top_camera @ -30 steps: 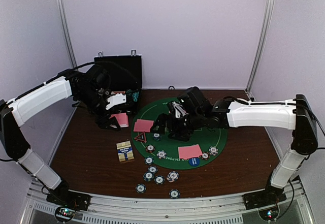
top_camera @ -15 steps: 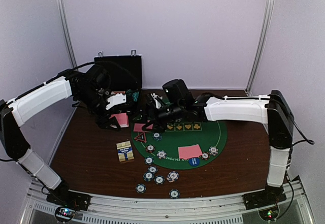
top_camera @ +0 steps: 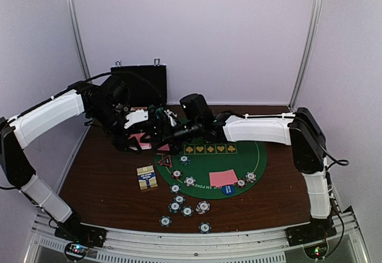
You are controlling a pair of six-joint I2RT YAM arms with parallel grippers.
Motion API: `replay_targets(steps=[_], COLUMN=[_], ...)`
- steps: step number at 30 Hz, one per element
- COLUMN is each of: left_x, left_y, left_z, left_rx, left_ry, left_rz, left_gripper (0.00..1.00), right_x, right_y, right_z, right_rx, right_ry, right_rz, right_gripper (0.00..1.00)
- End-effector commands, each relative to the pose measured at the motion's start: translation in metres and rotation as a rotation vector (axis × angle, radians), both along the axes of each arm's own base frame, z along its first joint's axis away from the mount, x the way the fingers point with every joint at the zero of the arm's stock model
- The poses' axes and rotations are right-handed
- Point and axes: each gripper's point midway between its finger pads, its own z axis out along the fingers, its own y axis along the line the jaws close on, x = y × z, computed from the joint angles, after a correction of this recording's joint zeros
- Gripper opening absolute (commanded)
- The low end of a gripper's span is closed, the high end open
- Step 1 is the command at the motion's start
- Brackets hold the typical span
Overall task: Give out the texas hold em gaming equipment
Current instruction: Pick up the poker card from the face-down deck piles.
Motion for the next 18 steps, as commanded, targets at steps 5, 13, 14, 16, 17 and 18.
replay_targets(steps=[5,13,14,16,17,18], left_x=[0.003,0.001,0.001,0.001,0.001,0.001], left_y=[-0.006,-0.005,-0.005,-0.005,-0.005,-0.006], left_z=[0.016,0.017,0.017,0.016,0.016,0.016], left_rx=[-0.046,-0.047,-0.046,-0.045,-0.045,-0.047], left_ry=[-0.034,-0.034,-0.034,-0.031,-0.029,-0.027], left_rz=[-0.013,-0.012,-0.012,-0.011,-0.011,-0.011], left_gripper=[0.01,0.01,0.01,0.01,0.01,0.01], right_x=[-0.007,0.0,0.002,0.006,0.007,0.009], right_y=[0.027,0.036,0.036,0.033,0.031,0.029], right_z=[0.017,0.001,-0.002,-0.01,-0.014,-0.018], right_rx=[0.082,0.078,0.072,0.057,0.047,0.041], right_ry=[0.006,0.052,0.057,0.067,0.073,0.077], right_rz=[0.079,0.075,0.071,0.059,0.054,0.047], right_gripper=[0.87,0.8,0.79,0.77,0.77,0.77])
